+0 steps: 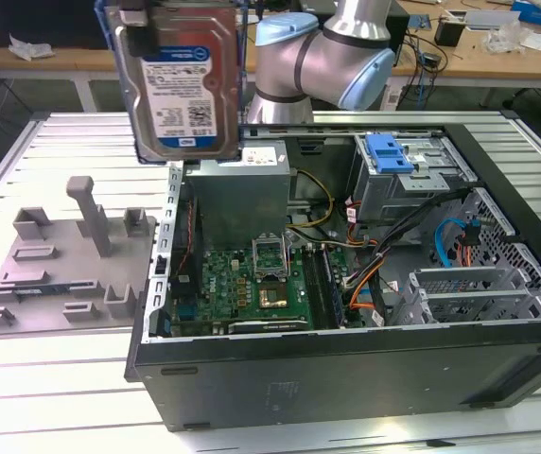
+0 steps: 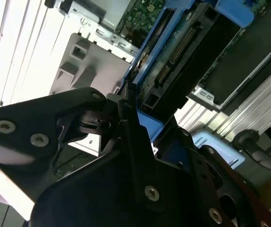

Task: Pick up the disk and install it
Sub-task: 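Pick up the disk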

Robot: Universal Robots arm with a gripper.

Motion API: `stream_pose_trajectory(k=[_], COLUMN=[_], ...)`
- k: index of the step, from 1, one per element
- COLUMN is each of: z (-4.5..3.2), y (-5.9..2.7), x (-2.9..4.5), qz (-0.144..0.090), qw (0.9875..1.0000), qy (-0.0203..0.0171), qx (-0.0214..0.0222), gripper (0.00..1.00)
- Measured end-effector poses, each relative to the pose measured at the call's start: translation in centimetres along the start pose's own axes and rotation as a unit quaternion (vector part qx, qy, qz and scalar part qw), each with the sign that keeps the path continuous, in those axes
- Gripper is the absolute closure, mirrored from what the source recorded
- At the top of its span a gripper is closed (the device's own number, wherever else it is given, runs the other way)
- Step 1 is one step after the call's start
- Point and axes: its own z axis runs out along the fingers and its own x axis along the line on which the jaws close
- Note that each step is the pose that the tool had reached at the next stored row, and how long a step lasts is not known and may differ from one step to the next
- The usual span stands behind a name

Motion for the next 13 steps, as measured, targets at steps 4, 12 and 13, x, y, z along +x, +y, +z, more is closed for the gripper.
stream_pose_trajectory(k=[4,12,13], z=[0.01,0.02,0.02], y=[-2.52,-7.93,-8.68], x=[1.00,3.11,3.40], qz=[0.000,0.000,0.000], qw=[1.0000,1.0000,1.0000], qy=[0.0000,-0.0001,0.0000], qx=[0.0000,0.0000,0.0000], gripper=[0.63,0.63,0.63])
